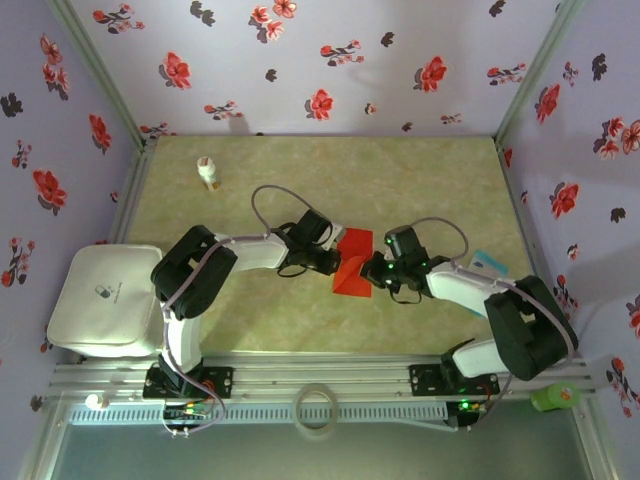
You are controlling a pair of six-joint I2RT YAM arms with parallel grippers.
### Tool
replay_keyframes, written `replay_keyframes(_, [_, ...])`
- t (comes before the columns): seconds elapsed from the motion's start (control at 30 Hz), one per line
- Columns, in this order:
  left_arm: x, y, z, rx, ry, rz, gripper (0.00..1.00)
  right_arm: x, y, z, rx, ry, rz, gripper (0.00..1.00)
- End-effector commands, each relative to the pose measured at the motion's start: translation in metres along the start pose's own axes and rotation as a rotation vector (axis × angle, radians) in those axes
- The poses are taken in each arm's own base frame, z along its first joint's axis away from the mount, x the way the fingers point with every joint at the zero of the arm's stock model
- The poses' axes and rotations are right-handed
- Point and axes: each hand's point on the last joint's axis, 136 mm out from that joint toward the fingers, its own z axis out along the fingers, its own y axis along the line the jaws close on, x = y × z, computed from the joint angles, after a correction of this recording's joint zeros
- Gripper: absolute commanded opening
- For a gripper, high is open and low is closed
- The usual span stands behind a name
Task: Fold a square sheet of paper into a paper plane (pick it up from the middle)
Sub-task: Fold the triangle a second time at the center of the table.
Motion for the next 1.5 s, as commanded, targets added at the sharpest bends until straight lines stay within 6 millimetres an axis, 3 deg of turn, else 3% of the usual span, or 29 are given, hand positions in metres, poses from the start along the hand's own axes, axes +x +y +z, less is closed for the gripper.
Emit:
replay_keyframes(0.0, [0.012, 0.012, 0.004, -0.036, 0.049, -0.007, 0.0, -0.018, 0.025, -0.002, -0.132, -0.081, 0.104, 0.02])
replay_keyframes(0.43, [0.013, 0.013, 0.005, -0.038, 0.056, -0.007, 0.0, -0.026, 0.035, 0.025, -0.19, -0.068, 0.178, 0.0])
replay_keyframes(0.83, [0.012, 0.013, 0.006, -0.038, 0.054, -0.008, 0.0, -0.022, 0.019, 0.033, -0.128, -0.051, 0.183, 0.0])
replay_keyframes(1.37, [0.019, 0.015, 0.007, -0.046, 0.08, -0.001, 0.0, -0.011, -0.027, 0.042, -0.026, -0.067, 0.24, 0.0])
replay_keyframes(1.47, [0.021, 0.016, 0.007, -0.047, 0.086, -0.003, 0.0, -0.013, -0.022, 0.038, -0.032, -0.072, 0.235, 0.0])
